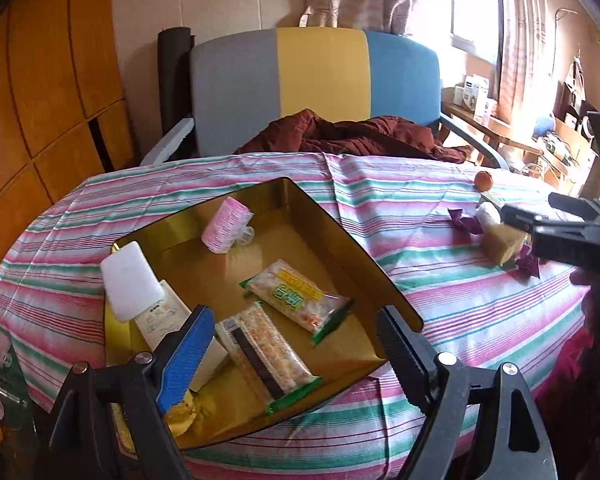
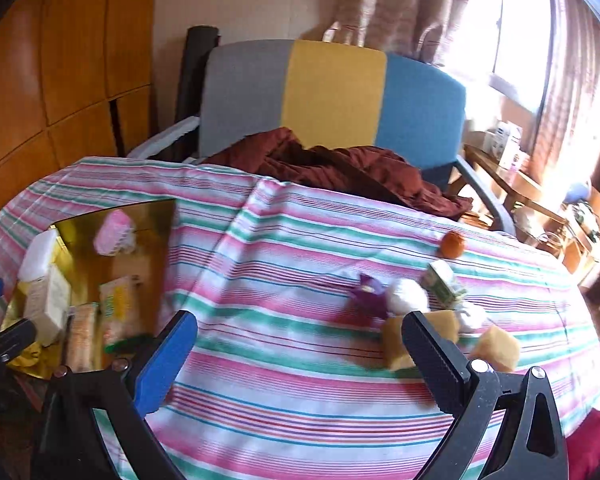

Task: Organize objects
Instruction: 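Withdraw both grippers from the tray toward the remaining items, then grasp the yellow sponge with the left gripper while the right reaches toward the purple candy packet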

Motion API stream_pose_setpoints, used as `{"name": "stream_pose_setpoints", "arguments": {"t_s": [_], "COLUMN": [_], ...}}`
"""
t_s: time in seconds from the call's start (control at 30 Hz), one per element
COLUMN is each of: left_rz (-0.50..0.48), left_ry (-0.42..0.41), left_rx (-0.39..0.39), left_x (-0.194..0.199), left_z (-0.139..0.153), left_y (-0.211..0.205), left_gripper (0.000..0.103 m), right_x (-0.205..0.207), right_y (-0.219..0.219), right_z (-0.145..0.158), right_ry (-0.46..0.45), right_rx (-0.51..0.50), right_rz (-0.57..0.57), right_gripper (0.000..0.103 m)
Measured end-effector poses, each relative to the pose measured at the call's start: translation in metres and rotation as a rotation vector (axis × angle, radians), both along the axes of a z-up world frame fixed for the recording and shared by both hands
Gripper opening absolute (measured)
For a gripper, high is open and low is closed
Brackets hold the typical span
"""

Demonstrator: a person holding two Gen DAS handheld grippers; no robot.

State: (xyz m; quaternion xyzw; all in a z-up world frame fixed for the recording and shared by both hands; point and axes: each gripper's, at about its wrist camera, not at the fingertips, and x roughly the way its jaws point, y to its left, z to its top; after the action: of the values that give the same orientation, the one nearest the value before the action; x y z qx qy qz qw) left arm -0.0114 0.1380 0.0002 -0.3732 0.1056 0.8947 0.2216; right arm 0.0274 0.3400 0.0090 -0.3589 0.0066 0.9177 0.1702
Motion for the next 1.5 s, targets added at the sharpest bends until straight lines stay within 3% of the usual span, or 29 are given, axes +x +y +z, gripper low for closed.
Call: {"name": "stream_pose_setpoints", "arguments": {"t_s": [0.23, 0.4, 0.47, 0.63, 0.8, 1.07, 1.2, 1.33, 1.5], "left_rz": [-0.028, -0.080, -0.104, -0.185, -0.266, -0.361, -0.375, -0.372, -0.353], "left_ry": [-0.058, -0.087, -0.085, -0.106, -0.149, -0.208, -0.304, -0.388, -0.401], "left_rx": [0.001, 0.011, 0.001, -0.024, -0.041, -0.014, 0.040, 0.085, 0.105], "left_x": [0.001, 0.002, 0.003, 0.008, 0.011, 0.007, -0.004, -0.014, -0.025], "left_z": [-0.012, -0.013, -0.013, -0.018, -0.026, -0.029, -0.036, -0.045, -0.049], "left_y": [0.013, 0.028, 0.038, 0.076, 0.117, 0.191, 0.228, 0.258, 0.291], "left_gripper": [0.085, 0.085, 0.085, 0.085, 0.085, 0.090, 0.099, 0.100, 0.103], "right_x": [0.011, 0.031, 0.043, 0.071, 0.074, 0.079, 0.081, 0.085, 0.088], "right_y": [0.075, 0.154, 0.182, 0.228, 0.235, 0.236, 0.240, 0.241, 0.247], "right_z": [0.005, 0.004, -0.003, -0.023, -0.031, -0.028, -0.028, -0.026, -0.028], "right_ry": [0.011, 0.051, 0.059, 0.079, 0.069, 0.108, 0.122, 0.154, 0.171], "right_rx": [0.045, 0.028, -0.011, -0.229, -0.300, -0.323, -0.350, -0.368, -0.416], "right_rz": [-0.169, -0.389, -0.480, -0.647, -0.660, -0.669, -0.669, -0.662, -0.662], "right_gripper": [0.103, 0.103, 0.103, 0.103, 0.103, 0.103, 0.103, 0.103, 0.103]}}
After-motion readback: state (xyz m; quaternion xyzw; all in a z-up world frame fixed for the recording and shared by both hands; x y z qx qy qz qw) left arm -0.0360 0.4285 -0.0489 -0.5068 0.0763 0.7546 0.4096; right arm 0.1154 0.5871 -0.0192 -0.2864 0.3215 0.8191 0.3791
